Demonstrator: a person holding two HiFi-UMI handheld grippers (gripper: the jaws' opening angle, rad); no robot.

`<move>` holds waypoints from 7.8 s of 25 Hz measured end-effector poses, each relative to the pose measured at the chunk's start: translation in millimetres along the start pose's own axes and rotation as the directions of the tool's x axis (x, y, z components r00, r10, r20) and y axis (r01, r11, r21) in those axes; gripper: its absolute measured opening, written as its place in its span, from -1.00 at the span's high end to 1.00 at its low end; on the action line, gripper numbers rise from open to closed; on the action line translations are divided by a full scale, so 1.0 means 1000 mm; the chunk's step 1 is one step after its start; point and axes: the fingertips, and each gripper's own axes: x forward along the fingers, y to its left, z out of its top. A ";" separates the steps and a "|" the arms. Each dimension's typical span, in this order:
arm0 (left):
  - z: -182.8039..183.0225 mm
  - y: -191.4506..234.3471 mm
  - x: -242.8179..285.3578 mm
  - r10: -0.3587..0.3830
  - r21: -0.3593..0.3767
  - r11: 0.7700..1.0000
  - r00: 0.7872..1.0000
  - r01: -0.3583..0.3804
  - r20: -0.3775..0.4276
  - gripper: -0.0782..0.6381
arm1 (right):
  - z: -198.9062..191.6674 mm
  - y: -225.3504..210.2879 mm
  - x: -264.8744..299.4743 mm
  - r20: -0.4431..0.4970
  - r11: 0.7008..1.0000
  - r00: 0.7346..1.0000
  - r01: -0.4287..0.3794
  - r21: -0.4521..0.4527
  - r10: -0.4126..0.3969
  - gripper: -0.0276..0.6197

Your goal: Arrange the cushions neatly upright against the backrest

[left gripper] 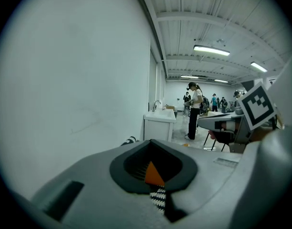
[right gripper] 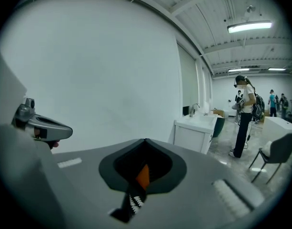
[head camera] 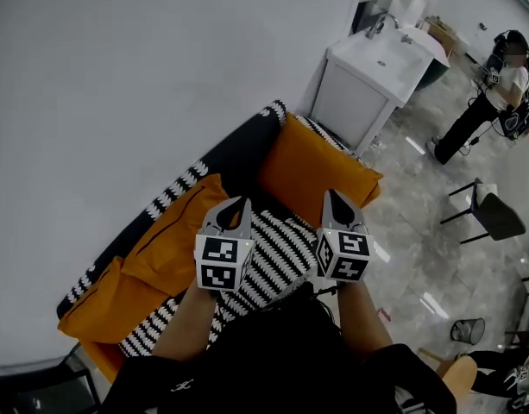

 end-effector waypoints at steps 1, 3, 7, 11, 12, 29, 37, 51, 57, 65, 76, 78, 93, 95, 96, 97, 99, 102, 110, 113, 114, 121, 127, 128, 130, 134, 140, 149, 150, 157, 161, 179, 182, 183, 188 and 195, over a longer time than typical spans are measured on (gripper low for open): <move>0.000 -0.004 0.017 -0.006 -0.006 1.000 1.000 0.006 -0.010 0.75 | -0.003 -0.017 0.009 -0.008 1.000 1.000 0.004 0.004 -0.004 0.89; 0.000 -0.015 0.056 -0.027 0.001 1.000 0.999 0.027 -0.039 0.75 | -0.011 -0.053 0.027 -0.027 1.000 1.000 0.017 0.020 -0.016 0.89; -0.003 -0.026 0.143 -0.026 0.041 0.999 0.995 0.030 -0.100 0.75 | -0.037 -0.134 0.071 -0.091 0.996 0.993 0.075 0.048 -0.071 0.88; -0.004 -0.026 0.232 -0.008 0.019 1.000 0.991 0.011 -0.135 0.74 | -0.068 -0.209 0.118 -0.166 0.991 0.981 0.115 0.073 -0.102 0.82; -0.005 -0.026 0.253 -0.006 0.011 1.000 0.989 0.008 -0.144 0.72 | -0.076 -0.225 0.128 -0.187 0.989 0.977 0.121 0.080 -0.105 0.81; -0.091 0.020 0.521 -0.107 -0.065 0.994 0.923 0.089 -0.370 0.00 | -0.241 -0.351 0.248 -0.500 0.991 0.862 0.124 0.050 -0.082 0.12; -0.151 0.061 0.600 -0.129 -0.082 0.991 0.869 0.102 -0.477 -0.12 | -0.298 -0.368 0.284 -0.595 0.990 0.801 0.130 0.055 -0.072 0.00; -0.222 0.055 0.656 -0.188 -0.099 0.982 0.794 0.160 -0.578 0.18 | -0.347 -0.349 0.325 -0.607 0.996 0.795 0.038 0.081 0.019 0.48; -0.224 0.033 0.626 -0.223 -0.120 0.974 0.731 0.191 -0.645 0.61 | -0.346 -0.350 0.316 -0.626 0.995 0.780 0.039 0.088 0.024 0.78; -0.171 0.031 0.549 -0.198 -0.120 0.980 0.794 0.158 -0.574 0.64 | -0.301 -0.337 0.282 -0.596 0.991 0.803 0.095 0.089 -0.023 0.84; -0.080 0.081 0.373 0.038 -0.191 0.975 0.929 -0.116 -0.368 0.64 | -0.176 -0.270 0.289 -0.441 0.998 0.895 -0.066 0.003 0.060 0.85; -0.075 0.089 0.341 0.098 -0.214 0.960 0.931 -0.182 -0.352 0.64 | -0.157 -0.254 0.299 -0.426 0.994 0.900 -0.113 -0.013 0.097 0.85; -0.070 0.108 0.242 0.359 -0.545 0.724 0.906 -0.423 -0.225 0.64 | -0.047 -0.152 0.421 -0.362 0.941 0.904 -0.301 -0.154 0.230 0.86; -0.063 0.105 0.244 0.366 -0.564 0.713 0.907 -0.417 -0.208 0.64 | -0.036 -0.153 0.427 -0.343 0.943 0.911 -0.295 -0.151 0.230 0.86; -0.060 0.102 0.245 0.367 -0.571 0.709 0.908 -0.413 -0.201 0.64 | -0.032 -0.155 0.429 -0.332 0.946 0.915 -0.290 -0.146 0.230 0.86; -0.057 0.099 0.247 0.368 -0.574 0.709 0.909 -0.410 -0.194 0.64 | -0.027 -0.158 0.431 -0.320 0.949 0.920 -0.284 -0.140 0.228 0.87; -0.049 0.092 0.251 0.369 -0.570 0.716 0.912 -0.403 -0.181 0.64 | -0.018 -0.165 0.433 -0.296 0.957 0.930 -0.263 -0.125 0.217 0.87; -0.035 0.076 0.256 0.352 -0.562 0.737 0.923 -0.375 -0.153 0.64 | -0.005 -0.179 0.433 -0.266 0.968 0.943 -0.231 -0.099 0.198 0.87; -0.058 0.065 0.243 0.351 -0.597 0.703 0.918 -0.387 -0.181 0.63 | -0.013 -0.165 0.434 -0.292 0.943 0.921 -0.306 -0.128 0.259 0.87; -0.087 0.083 0.229 0.380 -0.627 0.650 0.898 -0.429 -0.219 0.64 | -0.029 -0.138 0.428 -0.323 0.918 0.894 -0.369 -0.144 0.309 0.87; -0.097 0.090 0.225 0.394 -0.630 0.638 0.890 -0.443 -0.228 0.64 | -0.035 -0.129 0.426 -0.336 0.910 0.884 -0.389 -0.142 0.325 0.87; -0.130 0.128 0.211 0.412 -0.640 0.585 0.862 -0.499 -0.296 0.63 | -0.076 -0.083 0.445 -0.421 0.868 0.828 -0.470 -0.161 0.371 0.87; -0.167 0.141 0.251 0.376 -0.637 0.560 0.848 -0.530 -0.374 0.63 | -0.114 -0.080 0.491 -0.517 0.850 0.780 -0.498 -0.171 0.353 0.87; -0.176 0.144 0.256 0.375 -0.643 0.546 0.843 -0.536 -0.384 0.63 | -0.120 -0.078 0.496 -0.521 0.841 0.775 -0.510 -0.179 0.358 0.87; -0.193 0.152 0.263 0.375 -0.652 0.521 0.834 -0.551 -0.406 0.63 | -0.130 -0.071 0.507 -0.526 0.826 0.767 -0.529 -0.193 0.368 0.87; -0.222 0.169 0.275 0.363 -0.644 0.503 0.817 -0.577 -0.448 0.63 | -0.157 -0.056 0.528 -0.540 0.805 0.755 -0.552 -0.217 0.372 0.87; -0.253 0.172 0.297 0.353 -0.618 0.529 0.813 -0.582 -0.464 0.61 | -0.209 -0.066 0.547 -0.600 0.812 0.734 -0.538 -0.226 0.319 0.87; -0.281 0.180 0.304 0.389 -0.565 0.536 0.777 -0.628 -0.495 0.42 | -0.228 -0.065 0.558 -0.569 0.823 0.771 -0.501 -0.268 0.284 0.77; -0.278 0.181 0.300 0.400 -0.558 0.535 0.772 -0.634 -0.494 0.34 | -0.225 -0.067 0.558 -0.562 0.827 0.781 -0.488 -0.278 0.273 0.70; -0.237 0.178 0.247 0.540 -0.467 0.525 0.703 -0.712 -0.464 0.26 | -0.162 -0.090 0.525 -0.454 0.902 0.856 -0.375 -0.212 0.248 0.86; -0.191 0.173 0.208 0.597 -0.448 0.520 0.685 -0.727 -0.419 0.76 | -0.126 -0.070 0.466 -0.390 0.883 0.855 -0.435 -0.179 0.342 0.90; 0.045 0.083 0.035 0.638 -0.333 0.723 0.770 -0.606 -0.014 0.76 | 0.064 0.064 0.164 -0.026 0.782 0.788 -0.614 -0.105 0.615 0.90; 0.073 0.065 0.012 0.629 -0.355 0.737 0.776 -0.575 0.049 0.76 | 0.092 0.090 0.123 0.029 0.748 0.752 -0.651 -0.127 0.659 0.90; 0.083 0.061 0.006 0.622 -0.360 0.745 0.780 -0.562 0.070 0.76 | 0.103 0.097 0.112 0.051 0.739 0.740 -0.661 -0.127 0.671 0.90; 0.124 0.041 -0.020 0.597 -0.293 0.788 0.788 -0.541 0.151 0.76 | 0.156 0.110 0.075 0.159 0.725 0.707 -0.677 -0.129 0.689 0.91; 0.146 0.026 -0.044 0.592 -0.226 0.802 0.784 -0.552 0.185 0.76 | 0.174 0.117 0.047 0.194 0.713 0.688 -0.690 -0.125 0.699 0.91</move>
